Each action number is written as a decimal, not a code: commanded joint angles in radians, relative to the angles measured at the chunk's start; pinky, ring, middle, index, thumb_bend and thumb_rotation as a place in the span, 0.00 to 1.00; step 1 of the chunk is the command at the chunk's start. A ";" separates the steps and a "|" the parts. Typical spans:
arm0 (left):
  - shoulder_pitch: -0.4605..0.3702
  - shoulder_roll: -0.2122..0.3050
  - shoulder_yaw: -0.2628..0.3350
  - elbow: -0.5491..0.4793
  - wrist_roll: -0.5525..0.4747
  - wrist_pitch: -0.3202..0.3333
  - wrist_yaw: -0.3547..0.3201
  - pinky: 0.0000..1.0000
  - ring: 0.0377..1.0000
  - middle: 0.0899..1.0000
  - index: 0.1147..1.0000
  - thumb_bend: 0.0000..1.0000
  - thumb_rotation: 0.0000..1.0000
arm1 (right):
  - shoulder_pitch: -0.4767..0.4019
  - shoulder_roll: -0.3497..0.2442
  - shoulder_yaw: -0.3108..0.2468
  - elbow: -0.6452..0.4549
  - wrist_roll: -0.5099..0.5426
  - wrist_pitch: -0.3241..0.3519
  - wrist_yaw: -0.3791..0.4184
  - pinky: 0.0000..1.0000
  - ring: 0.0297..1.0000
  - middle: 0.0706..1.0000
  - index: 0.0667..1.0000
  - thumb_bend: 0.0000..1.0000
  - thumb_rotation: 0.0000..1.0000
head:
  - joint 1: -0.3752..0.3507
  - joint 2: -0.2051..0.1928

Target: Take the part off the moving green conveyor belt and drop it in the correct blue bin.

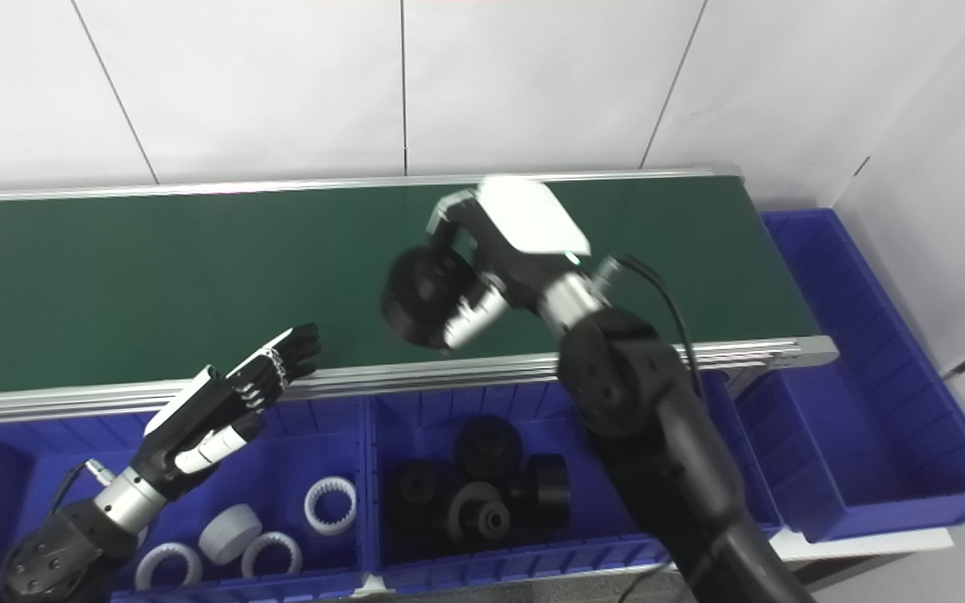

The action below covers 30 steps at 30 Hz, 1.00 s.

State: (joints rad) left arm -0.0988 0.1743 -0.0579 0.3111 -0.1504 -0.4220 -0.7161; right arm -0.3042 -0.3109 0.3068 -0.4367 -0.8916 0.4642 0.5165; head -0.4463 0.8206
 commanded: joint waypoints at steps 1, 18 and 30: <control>-0.032 0.022 -0.007 -0.052 -0.028 0.003 0.018 0.96 0.99 1.00 0.96 0.42 0.73 | -0.008 0.008 -0.028 -0.082 -0.030 0.005 0.042 0.35 0.41 0.40 0.51 0.52 0.00 | 0.000 0.002; -0.032 0.043 -0.045 -0.191 -0.048 0.109 0.080 0.97 1.00 1.00 0.98 0.33 0.72 | 0.221 0.071 -0.002 0.009 -0.025 -0.066 -0.043 0.31 0.35 0.44 0.45 0.53 0.00 | 0.042 0.022; 0.009 0.060 -0.052 -0.268 -0.063 0.123 0.105 0.98 1.00 1.00 0.97 0.33 0.70 | 0.228 0.114 0.071 0.284 0.008 -0.134 -0.215 0.41 0.46 0.39 0.53 0.53 0.00 | 0.059 0.024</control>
State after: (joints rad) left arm -0.0807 0.2255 -0.1101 0.0805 -0.1921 -0.2975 -0.6227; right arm -0.0543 -0.2079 0.3736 -0.1549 -0.8804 0.3827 0.3526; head -0.3881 0.8437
